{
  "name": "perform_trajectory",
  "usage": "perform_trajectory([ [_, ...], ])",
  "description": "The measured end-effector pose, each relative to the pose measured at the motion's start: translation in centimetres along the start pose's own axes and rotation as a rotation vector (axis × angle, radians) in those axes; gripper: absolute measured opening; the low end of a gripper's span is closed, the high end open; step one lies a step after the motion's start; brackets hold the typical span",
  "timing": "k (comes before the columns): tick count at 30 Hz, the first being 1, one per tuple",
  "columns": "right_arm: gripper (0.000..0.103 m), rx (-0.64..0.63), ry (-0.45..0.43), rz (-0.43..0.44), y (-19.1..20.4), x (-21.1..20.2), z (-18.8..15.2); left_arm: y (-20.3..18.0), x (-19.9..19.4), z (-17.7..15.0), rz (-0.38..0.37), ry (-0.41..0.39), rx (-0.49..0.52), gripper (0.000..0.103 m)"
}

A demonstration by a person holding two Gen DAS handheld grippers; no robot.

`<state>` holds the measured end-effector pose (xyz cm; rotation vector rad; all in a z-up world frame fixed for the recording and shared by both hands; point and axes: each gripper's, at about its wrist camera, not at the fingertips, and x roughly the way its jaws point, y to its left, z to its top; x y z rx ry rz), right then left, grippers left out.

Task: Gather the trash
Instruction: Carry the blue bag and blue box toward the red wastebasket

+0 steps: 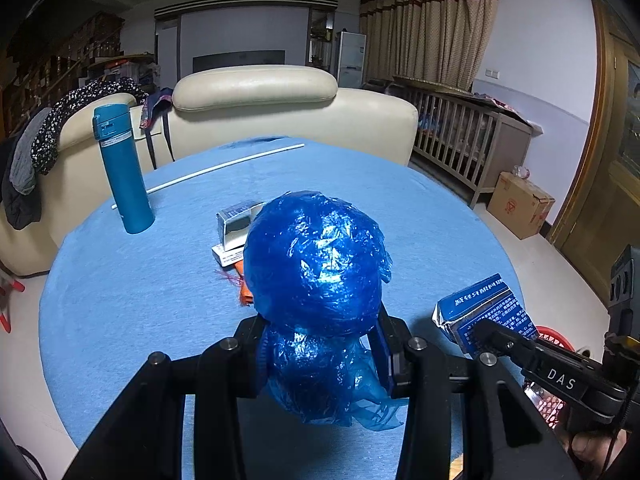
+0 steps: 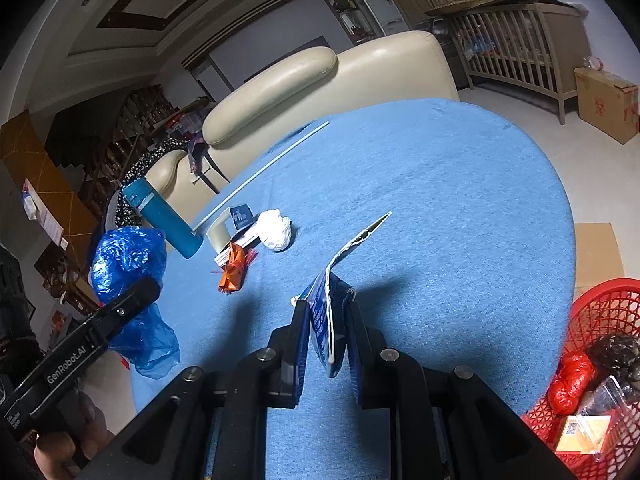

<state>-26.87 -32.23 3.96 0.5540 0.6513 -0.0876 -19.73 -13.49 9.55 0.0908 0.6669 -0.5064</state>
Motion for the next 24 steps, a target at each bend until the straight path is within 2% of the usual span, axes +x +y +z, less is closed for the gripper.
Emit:
perform_trajectory([
  [14,0.019,0.026,-0.031,-0.005,-1.3,-1.7,0.3,-1.9,-0.1,0.1,-0.033,-0.002,0.046,0.044],
  [24,0.019,0.070,-0.039,-0.031,-3.7,-3.1,-0.8,-3.4,0.1,-0.3,-0.057,0.009,0.071,0.044],
])
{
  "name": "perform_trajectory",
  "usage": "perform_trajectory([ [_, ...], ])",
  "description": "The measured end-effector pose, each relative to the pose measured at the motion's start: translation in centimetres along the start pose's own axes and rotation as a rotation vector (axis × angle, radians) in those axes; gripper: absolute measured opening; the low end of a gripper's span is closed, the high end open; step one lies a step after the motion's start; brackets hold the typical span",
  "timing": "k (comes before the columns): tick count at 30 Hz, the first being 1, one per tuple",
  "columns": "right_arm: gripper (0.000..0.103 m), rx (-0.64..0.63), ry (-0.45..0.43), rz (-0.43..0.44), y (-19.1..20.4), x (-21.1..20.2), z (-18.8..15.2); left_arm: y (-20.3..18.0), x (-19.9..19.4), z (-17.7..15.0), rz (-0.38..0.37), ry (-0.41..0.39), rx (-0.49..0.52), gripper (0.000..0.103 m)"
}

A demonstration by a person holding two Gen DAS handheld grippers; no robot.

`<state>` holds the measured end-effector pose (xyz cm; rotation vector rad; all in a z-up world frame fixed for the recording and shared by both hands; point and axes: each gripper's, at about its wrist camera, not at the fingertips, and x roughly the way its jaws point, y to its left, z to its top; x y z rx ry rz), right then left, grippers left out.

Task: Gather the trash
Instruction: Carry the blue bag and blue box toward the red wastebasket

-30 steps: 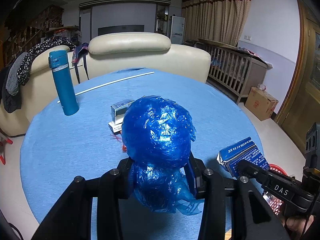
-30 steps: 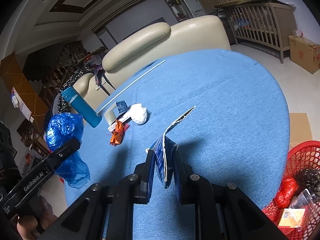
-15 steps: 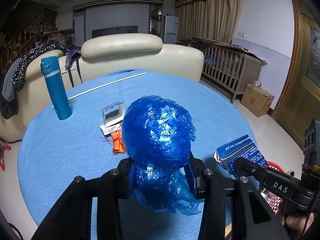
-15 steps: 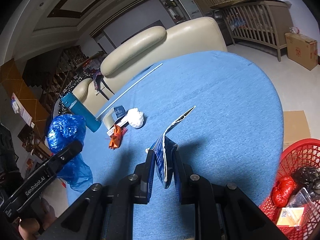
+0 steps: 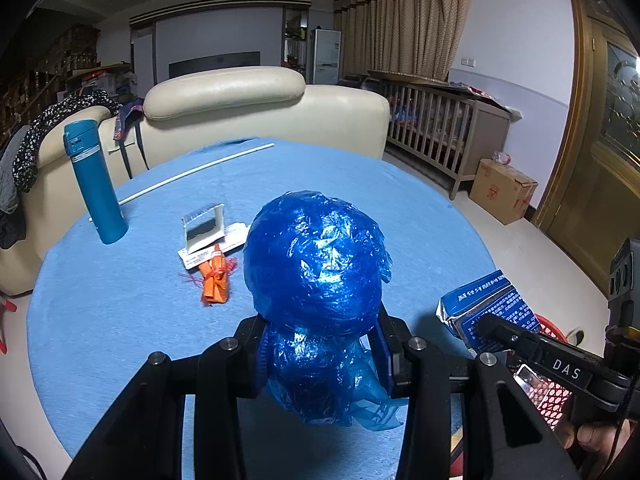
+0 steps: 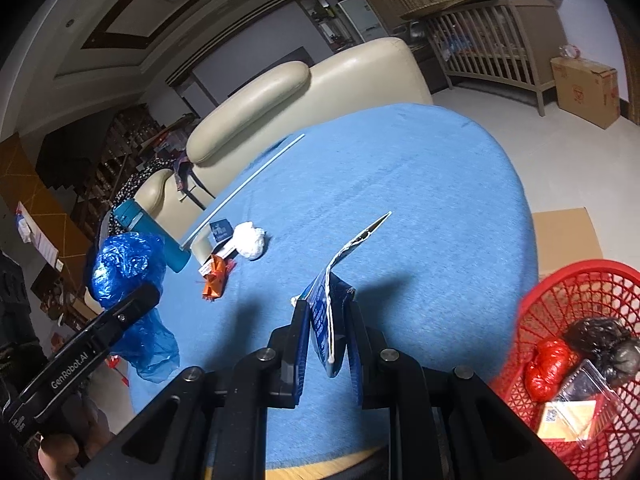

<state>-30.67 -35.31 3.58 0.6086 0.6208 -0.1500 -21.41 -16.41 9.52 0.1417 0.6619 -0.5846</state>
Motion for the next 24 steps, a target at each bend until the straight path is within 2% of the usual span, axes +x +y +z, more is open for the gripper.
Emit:
perform_trajectory([
  [14,0.019,0.064,-0.044,-0.023,-3.3,-2.7,-0.4,-3.6,0.2,-0.4,-0.050,0.017,0.071,0.044],
  [24,0.019,0.137,-0.088,-0.064,-7.5,-6.1,-1.1,-7.3,0.5,-0.8,-0.096,0.032,0.143,0.044],
])
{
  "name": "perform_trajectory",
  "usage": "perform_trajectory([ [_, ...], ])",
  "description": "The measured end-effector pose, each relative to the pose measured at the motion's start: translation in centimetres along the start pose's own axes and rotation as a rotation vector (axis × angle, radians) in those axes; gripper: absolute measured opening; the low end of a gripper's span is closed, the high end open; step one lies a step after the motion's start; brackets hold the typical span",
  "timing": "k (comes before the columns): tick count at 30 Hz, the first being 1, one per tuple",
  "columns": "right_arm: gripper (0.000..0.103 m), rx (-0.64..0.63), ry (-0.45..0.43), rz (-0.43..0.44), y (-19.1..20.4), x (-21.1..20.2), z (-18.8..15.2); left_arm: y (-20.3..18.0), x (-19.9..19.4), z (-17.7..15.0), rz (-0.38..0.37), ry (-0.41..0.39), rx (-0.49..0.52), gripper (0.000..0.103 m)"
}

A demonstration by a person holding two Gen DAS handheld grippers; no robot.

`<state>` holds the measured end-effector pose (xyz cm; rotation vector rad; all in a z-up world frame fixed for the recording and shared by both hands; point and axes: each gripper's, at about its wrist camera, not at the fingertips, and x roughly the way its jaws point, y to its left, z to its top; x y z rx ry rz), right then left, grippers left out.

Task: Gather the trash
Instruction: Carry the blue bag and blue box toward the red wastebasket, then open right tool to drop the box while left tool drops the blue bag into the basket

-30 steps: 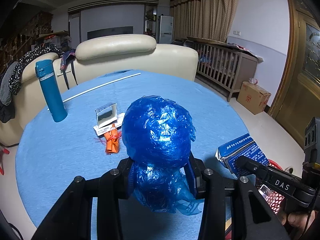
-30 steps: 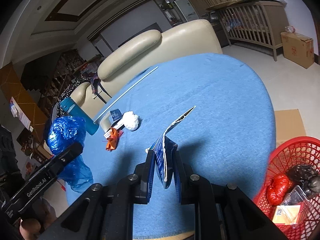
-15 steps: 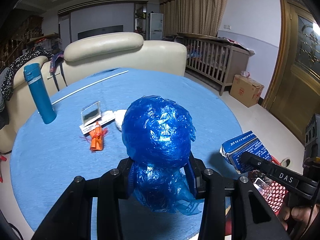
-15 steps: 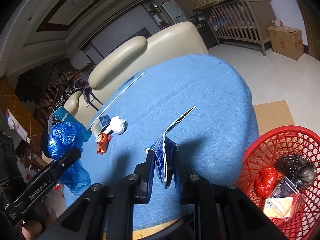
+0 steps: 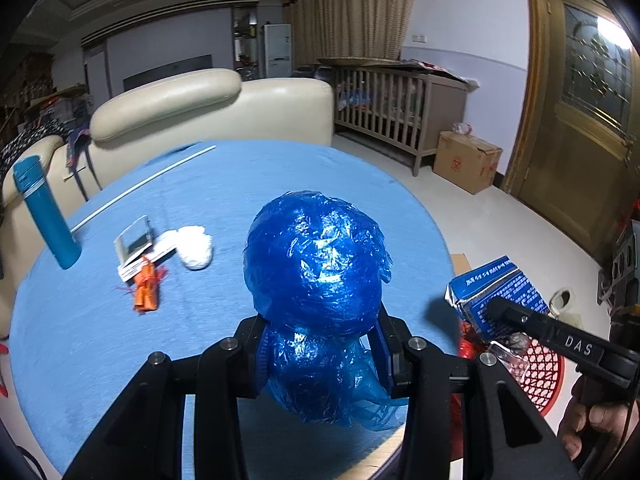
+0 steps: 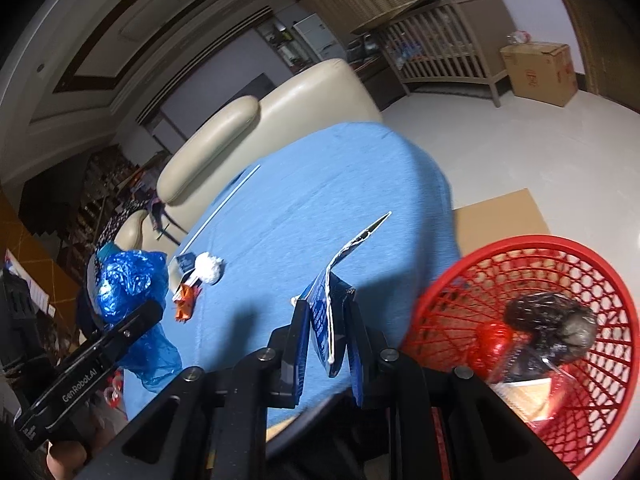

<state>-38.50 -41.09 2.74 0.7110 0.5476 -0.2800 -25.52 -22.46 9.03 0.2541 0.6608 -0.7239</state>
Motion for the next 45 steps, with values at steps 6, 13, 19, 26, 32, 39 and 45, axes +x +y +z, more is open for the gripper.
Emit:
perform_trajectory([
  [6,0.019,0.039,-0.026,-0.020,-2.2,-1.4,0.3,-2.1,0.3,0.2,-0.029,0.007,0.045,0.044],
  [13,0.019,0.069,-0.052,-0.048,-4.5,-3.2,0.4,-4.4,0.6,0.3,-0.069,0.021,0.072,0.044],
  [19,0.019,0.104,-0.065,-0.095,-7.1,-4.5,0.2,-5.0,0.8,0.4,-0.092,0.035,0.070,0.044],
  [26,0.019,0.153,-0.065,-0.147,-10.3,-5.3,-0.5,-6.0,1.2,0.3,-0.105,0.047,0.086,0.044],
  [32,0.019,0.166,-0.052,-0.157,-11.3,-5.3,-1.0,-6.9,1.4,0.4,-0.116,0.051,0.108,0.044],
  [39,0.019,0.183,-0.018,-0.158,-12.0,-4.4,-1.7,-7.9,1.6,0.3,-0.128,0.056,0.129,0.044],
  [45,0.022,0.208,0.030,-0.200,-12.7,-3.3,-1.9,-8.7,1.8,0.5,-0.141,0.058,0.149,0.044],
])
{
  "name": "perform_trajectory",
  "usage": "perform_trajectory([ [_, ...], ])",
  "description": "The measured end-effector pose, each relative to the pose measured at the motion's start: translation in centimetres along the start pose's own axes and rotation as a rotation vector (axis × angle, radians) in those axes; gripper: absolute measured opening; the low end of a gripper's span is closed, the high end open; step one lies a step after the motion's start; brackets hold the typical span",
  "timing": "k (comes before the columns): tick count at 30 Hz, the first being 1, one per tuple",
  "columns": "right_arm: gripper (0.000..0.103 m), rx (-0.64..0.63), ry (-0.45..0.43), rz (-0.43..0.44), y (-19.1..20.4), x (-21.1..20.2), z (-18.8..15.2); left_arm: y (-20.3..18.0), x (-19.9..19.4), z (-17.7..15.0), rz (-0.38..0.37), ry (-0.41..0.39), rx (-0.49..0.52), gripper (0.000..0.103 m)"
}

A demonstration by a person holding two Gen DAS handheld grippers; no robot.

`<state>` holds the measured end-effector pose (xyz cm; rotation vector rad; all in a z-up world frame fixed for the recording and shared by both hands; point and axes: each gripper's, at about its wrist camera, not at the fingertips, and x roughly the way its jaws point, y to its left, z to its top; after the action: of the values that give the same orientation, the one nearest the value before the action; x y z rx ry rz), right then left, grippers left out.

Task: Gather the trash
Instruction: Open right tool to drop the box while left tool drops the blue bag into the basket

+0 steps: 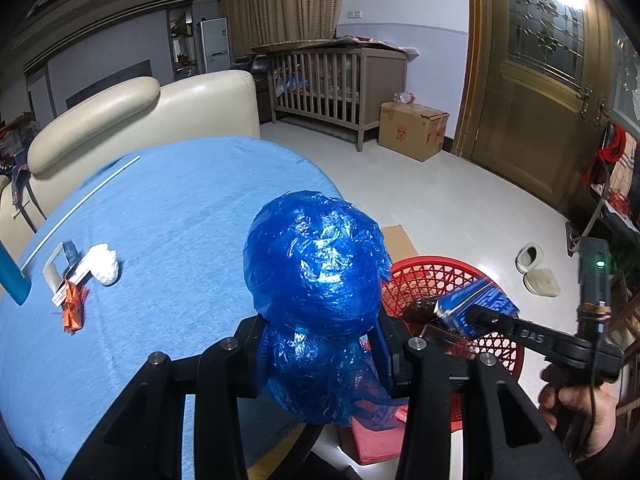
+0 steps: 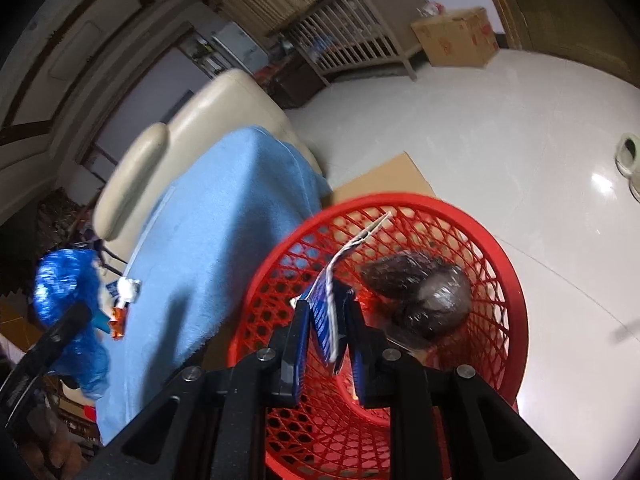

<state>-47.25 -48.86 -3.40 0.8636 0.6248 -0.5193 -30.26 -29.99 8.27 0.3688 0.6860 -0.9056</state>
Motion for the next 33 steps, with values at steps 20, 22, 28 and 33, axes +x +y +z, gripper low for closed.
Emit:
perform_trajectory([
  [20,0.084,0.087,-0.217,-0.028,-1.1,-5.9,2.3,-5.0,1.8,0.7,-0.129,0.053,0.103,0.044],
  [22,0.084,0.093,-0.227,-0.029,-1.2,-6.3,2.5,-5.8,2.7,0.9,-0.152,0.080,0.100,0.046],
  [28,0.084,0.107,-0.233,-0.034,-1.5,-6.7,2.6,-7.0,5.2,0.9,-0.226,0.193,0.072,0.065],
  [33,0.084,0.111,-0.226,-0.041,-1.7,-6.9,2.6,-4.8,4.4,1.3,-0.227,0.167,0.022,0.068],
])
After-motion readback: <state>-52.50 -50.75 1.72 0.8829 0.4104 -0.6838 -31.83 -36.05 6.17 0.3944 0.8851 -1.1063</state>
